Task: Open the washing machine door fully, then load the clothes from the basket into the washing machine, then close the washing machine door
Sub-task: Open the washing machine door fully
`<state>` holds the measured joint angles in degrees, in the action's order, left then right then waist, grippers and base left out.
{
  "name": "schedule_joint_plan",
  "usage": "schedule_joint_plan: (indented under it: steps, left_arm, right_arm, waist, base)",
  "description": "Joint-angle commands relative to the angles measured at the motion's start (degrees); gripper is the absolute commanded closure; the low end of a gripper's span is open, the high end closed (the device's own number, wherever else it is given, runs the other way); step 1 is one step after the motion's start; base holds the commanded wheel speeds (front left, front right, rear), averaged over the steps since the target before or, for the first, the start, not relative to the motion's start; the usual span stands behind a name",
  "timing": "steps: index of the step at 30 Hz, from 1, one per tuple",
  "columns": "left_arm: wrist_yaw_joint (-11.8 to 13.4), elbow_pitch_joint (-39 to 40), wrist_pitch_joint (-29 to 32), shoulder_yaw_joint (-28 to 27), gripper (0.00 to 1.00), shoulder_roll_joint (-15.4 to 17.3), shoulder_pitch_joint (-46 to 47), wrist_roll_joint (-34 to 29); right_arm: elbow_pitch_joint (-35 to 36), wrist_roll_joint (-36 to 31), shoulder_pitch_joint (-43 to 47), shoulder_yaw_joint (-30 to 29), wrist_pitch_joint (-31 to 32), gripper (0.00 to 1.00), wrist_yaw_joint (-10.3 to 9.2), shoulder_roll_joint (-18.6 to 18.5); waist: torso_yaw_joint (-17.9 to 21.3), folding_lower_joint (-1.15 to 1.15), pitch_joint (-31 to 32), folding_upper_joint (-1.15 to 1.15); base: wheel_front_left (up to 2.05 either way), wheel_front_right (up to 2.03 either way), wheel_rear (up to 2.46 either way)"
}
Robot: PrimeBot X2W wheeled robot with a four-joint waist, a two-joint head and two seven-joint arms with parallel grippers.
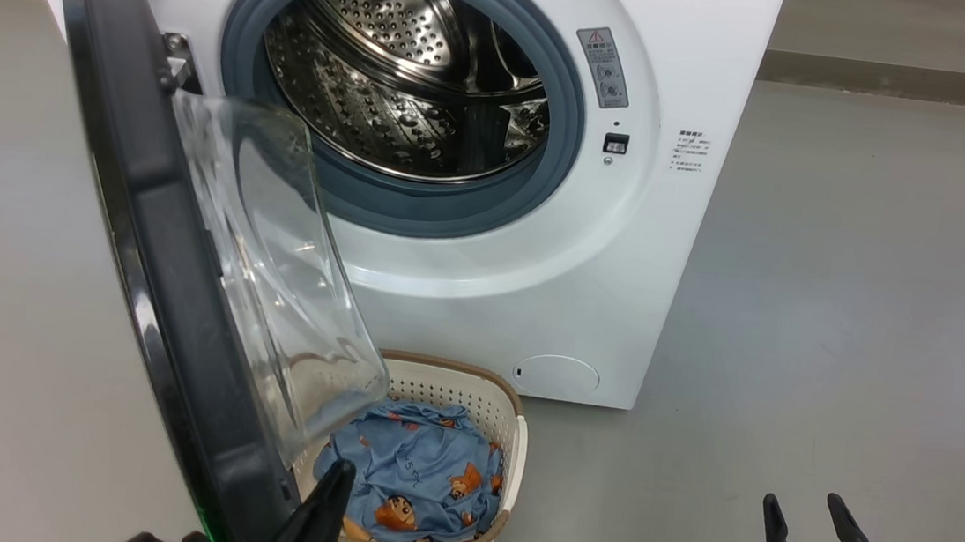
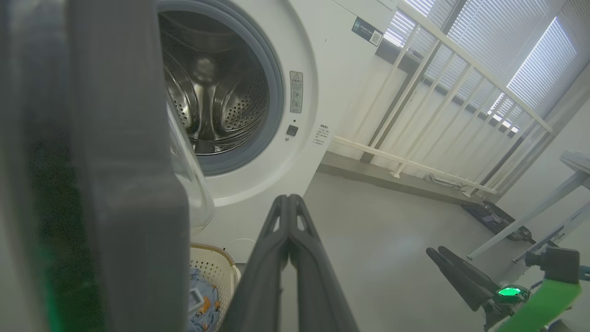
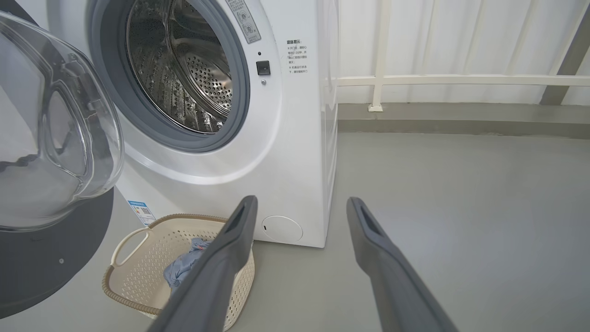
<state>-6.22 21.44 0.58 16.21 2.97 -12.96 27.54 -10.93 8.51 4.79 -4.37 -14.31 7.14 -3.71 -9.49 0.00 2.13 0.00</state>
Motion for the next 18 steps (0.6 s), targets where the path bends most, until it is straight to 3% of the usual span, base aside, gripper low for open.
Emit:
schedule_joint_plan:
  steps: [1,18]
  left_arm:
    - [0.6,-0.5,-0.5,-1.2,1.00,0.0,1.8,0.0]
    - [3.5,-5.5,-3.9,-1.4,1.00,0.0,4.0,-1.2]
  right_arm:
    - [1.3,-0.2,-0.9,1.8,-0.7,0.00,0.35,-0.8]
    - [1.2,-0.3,-0.7,1.2,-0.7,0.00,0.35,-0.4]
  waist:
    - [0.0,0.00,-0.2,0.00]
    - [-1.0,0.00,-0.9,0.00]
  base:
    - [0.00,0.00,0.00]
    - [0.00,0.00,0.00]
